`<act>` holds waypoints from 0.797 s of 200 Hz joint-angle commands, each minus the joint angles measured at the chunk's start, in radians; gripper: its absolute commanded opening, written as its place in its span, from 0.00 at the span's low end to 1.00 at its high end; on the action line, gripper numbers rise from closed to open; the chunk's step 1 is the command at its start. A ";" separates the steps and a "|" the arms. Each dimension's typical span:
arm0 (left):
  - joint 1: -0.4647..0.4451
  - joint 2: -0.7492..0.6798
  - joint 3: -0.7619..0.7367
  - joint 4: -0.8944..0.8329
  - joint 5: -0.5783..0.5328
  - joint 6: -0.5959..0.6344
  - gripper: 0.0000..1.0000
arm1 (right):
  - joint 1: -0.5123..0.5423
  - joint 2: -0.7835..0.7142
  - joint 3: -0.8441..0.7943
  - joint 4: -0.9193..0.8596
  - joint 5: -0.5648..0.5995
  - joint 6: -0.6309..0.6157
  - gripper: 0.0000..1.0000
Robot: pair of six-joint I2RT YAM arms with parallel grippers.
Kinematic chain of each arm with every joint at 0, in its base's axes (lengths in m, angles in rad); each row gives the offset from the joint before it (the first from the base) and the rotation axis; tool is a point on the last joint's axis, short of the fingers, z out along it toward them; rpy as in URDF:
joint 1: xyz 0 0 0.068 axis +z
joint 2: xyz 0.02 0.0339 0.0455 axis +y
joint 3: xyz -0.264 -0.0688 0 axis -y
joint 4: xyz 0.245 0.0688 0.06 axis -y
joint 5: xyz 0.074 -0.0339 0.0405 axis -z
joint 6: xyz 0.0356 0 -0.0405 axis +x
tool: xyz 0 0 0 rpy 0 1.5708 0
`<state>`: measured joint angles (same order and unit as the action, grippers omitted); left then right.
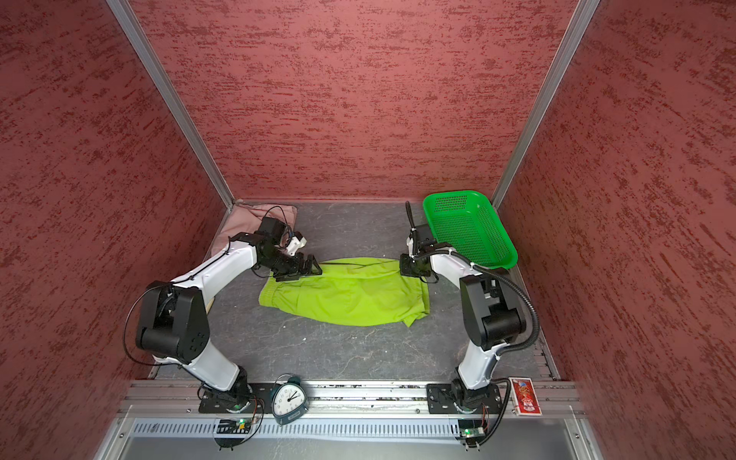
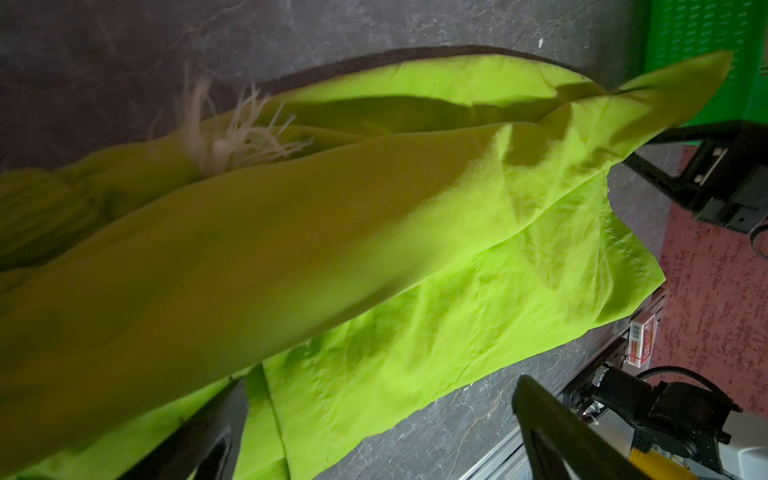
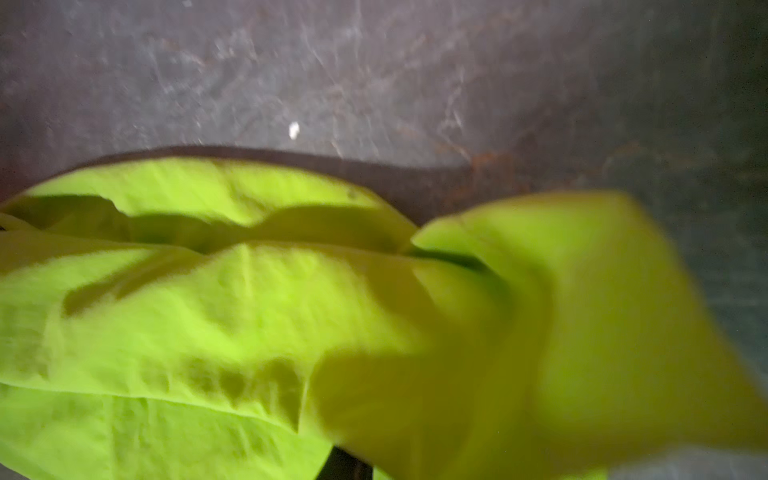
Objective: Fold and stack the shorts
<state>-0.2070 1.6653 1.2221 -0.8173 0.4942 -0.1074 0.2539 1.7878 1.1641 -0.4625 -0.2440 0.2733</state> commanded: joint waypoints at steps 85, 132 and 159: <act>0.149 0.205 0.111 0.204 -0.013 -0.004 0.99 | -0.039 0.167 0.138 0.099 0.006 0.035 0.23; 0.200 0.192 0.104 0.241 0.191 -0.066 0.99 | -0.048 -0.120 -0.002 0.070 0.058 0.034 0.51; 0.185 0.104 0.100 0.239 0.191 -0.111 0.99 | -0.048 -0.358 -0.139 -0.073 0.122 0.099 0.60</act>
<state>-0.0071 1.8664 1.3220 -0.6048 0.6201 -0.1711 0.2054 1.6173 1.1069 -0.4210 -0.1955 0.3195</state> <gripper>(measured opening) 0.994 0.585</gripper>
